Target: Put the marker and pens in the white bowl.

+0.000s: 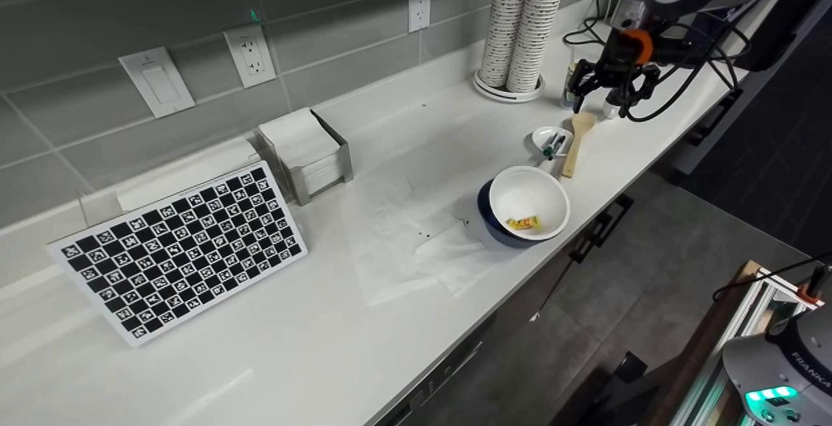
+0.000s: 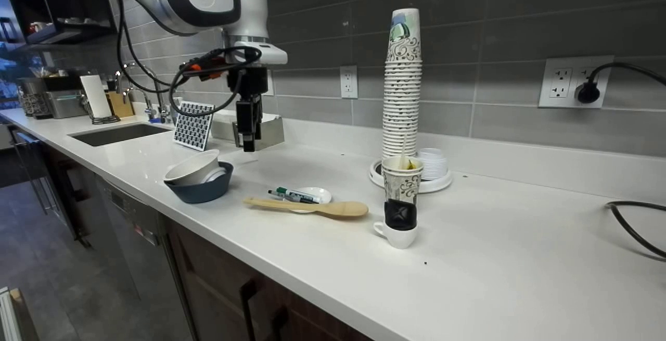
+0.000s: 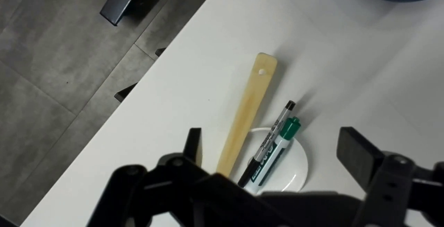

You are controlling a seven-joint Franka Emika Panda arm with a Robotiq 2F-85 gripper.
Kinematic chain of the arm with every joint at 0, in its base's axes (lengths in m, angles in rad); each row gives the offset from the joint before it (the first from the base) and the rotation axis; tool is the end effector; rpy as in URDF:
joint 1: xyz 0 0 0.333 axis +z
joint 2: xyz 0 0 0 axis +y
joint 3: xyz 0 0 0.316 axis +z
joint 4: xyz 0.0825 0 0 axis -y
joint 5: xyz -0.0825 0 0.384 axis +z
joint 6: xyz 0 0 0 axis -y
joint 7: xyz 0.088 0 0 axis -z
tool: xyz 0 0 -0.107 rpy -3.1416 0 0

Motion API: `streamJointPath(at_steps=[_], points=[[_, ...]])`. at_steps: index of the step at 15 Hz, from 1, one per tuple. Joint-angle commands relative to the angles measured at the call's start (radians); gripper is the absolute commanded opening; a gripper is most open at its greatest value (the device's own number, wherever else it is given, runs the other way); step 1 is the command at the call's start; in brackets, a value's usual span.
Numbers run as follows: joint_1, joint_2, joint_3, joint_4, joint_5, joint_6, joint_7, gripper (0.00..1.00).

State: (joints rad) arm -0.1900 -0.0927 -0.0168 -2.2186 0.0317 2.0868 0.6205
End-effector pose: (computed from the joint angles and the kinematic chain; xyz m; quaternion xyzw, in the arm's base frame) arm 0.4960 -0.1025 0.4127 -0.9121 0.4092 0.0221 0.0101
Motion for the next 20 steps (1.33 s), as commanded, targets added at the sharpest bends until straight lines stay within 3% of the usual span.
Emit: streamJointPath(at_steps=[1,7,11,16,19,20], points=[[0.025,0.001,-0.025,0.005,-0.002,-0.003,0.002,1.0],[0.016,0.123,-0.06,0.028,0.103,0.138,0.189,1.0],[0.029,0.219,-0.084,0.026,0.159,0.339,0.302,1.0],[0.056,0.309,-0.103,0.043,0.142,0.441,0.392,1.0],[0.069,0.339,-0.111,0.05,0.146,0.463,0.418,0.8],[0.072,0.347,-0.113,0.05,0.149,0.473,0.426,0.82]])
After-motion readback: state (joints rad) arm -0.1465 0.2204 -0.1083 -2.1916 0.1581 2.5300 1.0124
